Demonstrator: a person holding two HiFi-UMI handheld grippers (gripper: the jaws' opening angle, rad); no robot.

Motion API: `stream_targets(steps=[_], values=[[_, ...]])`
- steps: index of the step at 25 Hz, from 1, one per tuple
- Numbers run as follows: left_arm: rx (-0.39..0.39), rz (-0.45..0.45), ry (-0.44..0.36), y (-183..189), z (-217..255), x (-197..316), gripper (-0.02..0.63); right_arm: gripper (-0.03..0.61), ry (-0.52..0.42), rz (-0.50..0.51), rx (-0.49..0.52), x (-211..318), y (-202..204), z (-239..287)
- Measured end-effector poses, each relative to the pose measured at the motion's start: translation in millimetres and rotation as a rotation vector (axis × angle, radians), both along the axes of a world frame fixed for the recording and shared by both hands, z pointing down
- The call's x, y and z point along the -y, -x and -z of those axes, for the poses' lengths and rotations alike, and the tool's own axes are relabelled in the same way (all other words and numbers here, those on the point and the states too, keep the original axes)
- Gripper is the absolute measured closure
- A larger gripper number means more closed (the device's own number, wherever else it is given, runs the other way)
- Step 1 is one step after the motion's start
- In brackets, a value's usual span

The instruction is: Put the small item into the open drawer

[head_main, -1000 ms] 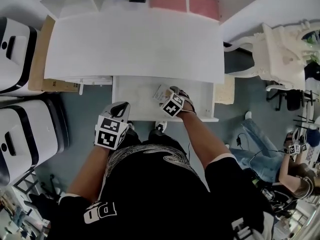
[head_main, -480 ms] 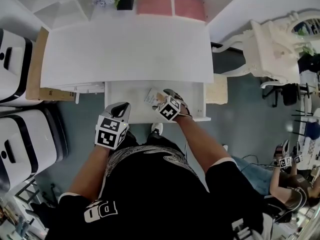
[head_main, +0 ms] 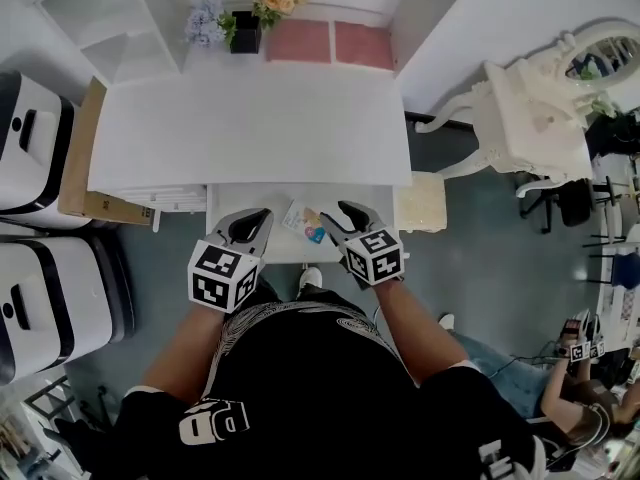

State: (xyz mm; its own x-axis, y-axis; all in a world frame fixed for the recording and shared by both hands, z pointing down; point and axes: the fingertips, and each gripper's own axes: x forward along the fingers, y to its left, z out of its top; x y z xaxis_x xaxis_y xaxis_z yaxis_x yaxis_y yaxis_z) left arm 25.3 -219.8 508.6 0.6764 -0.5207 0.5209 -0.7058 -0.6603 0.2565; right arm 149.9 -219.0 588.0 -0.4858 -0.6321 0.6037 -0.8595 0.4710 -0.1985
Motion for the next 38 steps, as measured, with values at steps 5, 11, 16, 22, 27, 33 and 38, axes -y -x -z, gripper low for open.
stream_targets(steps=[5, 11, 16, 22, 27, 33, 38], values=[[-0.047, 0.008, -0.058, -18, 31, -11, 0.600, 0.569, -0.076, -0.073, 0.148, -20, -27, 55], [-0.037, 0.039, -0.071, -36, 29, -26, 0.600, 0.571, -0.147, -0.085, 0.206, -38, -53, 83], [-0.042, 0.087, -0.068, -30, 29, -45, 0.600, 0.571, -0.217, -0.020, 0.194, -56, -50, 107], [-0.038, 0.064, -0.077, -36, 38, -63, 0.600, 0.571, -0.256, -0.011, 0.257, -74, -39, 130], [-0.064, 0.046, -0.109, -38, 56, -70, 0.600, 0.571, -0.247, 0.003, 0.343, -89, -24, 136], [-0.088, 0.020, -0.116, -14, 61, -107, 0.600, 0.572, -0.238, -0.012, 0.329, -118, 1, 138], [-0.089, 0.013, -0.073, 23, 51, -137, 0.600, 0.572, -0.216, -0.033, 0.310, -152, 35, 135]])
